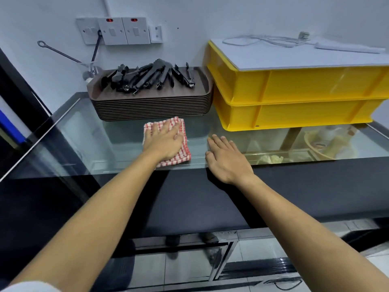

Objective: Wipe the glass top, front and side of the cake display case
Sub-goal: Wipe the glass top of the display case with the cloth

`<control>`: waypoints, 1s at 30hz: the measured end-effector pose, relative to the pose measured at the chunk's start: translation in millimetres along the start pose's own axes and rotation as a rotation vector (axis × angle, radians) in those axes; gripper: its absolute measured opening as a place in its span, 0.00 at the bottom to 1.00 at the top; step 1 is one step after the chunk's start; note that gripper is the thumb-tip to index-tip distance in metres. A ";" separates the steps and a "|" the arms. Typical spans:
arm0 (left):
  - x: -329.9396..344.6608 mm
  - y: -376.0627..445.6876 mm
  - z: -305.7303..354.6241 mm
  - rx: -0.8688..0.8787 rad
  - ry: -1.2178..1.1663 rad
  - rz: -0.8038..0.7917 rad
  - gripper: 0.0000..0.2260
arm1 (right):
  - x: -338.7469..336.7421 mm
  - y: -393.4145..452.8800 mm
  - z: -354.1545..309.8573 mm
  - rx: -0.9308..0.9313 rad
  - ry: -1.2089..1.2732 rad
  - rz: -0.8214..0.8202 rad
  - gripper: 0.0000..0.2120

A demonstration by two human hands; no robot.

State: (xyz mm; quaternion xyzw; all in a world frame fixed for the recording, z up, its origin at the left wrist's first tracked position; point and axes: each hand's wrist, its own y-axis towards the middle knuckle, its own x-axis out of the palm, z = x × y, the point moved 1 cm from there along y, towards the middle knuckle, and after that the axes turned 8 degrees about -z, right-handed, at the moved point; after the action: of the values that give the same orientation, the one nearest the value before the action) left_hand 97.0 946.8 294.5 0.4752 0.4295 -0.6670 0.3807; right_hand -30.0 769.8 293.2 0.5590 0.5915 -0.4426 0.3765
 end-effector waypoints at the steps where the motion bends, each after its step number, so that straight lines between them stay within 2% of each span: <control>1: 2.7 0.5 12.9 0.047 0.010 -0.006 0.26 | 0.6 0.5 0.5 -0.002 -0.001 0.001 0.27; 3: 9.7 -3.4 32.3 0.188 0.041 -0.032 0.25 | 0.8 1.2 1.1 -0.012 0.001 -0.004 0.28; 5: 7.2 -1.4 36.8 0.239 0.033 -0.050 0.24 | 0.9 1.2 1.9 -0.012 -0.002 0.001 0.28; 9: -1.2 10.3 38.9 0.086 -0.022 -0.034 0.25 | 0.0 -0.1 1.3 -0.003 -0.016 -0.013 0.28; 12: 3.5 9.0 45.2 0.193 0.006 -0.039 0.24 | 0.2 0.5 0.9 -0.007 -0.019 -0.012 0.28; 16: -2.0 12.6 45.0 0.083 -0.041 -0.045 0.24 | 0.9 0.3 1.9 -0.008 -0.029 -0.018 0.28; 20: 3.4 8.6 49.7 0.215 0.007 -0.045 0.24 | 0.4 0.8 2.7 -0.008 -0.032 -0.014 0.28; 25: -2.6 14.0 15.9 0.073 -0.055 -0.017 0.24 | 0.4 1.2 2.1 0.009 -0.033 -0.019 0.28; 28: -1.0 10.6 25.7 0.067 -0.041 -0.004 0.24 | 1.2 1.3 1.9 0.014 -0.043 -0.017 0.28; 30: 4.4 4.7 33.6 0.137 -0.016 -0.010 0.24 | 1.2 1.7 2.2 0.008 -0.039 -0.022 0.28</control>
State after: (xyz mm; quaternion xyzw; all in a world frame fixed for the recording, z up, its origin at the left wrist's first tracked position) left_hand 89.8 913.3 295.4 0.4927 0.3823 -0.7004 0.3472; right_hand -28.5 768.0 291.2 0.5453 0.5885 -0.4597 0.3807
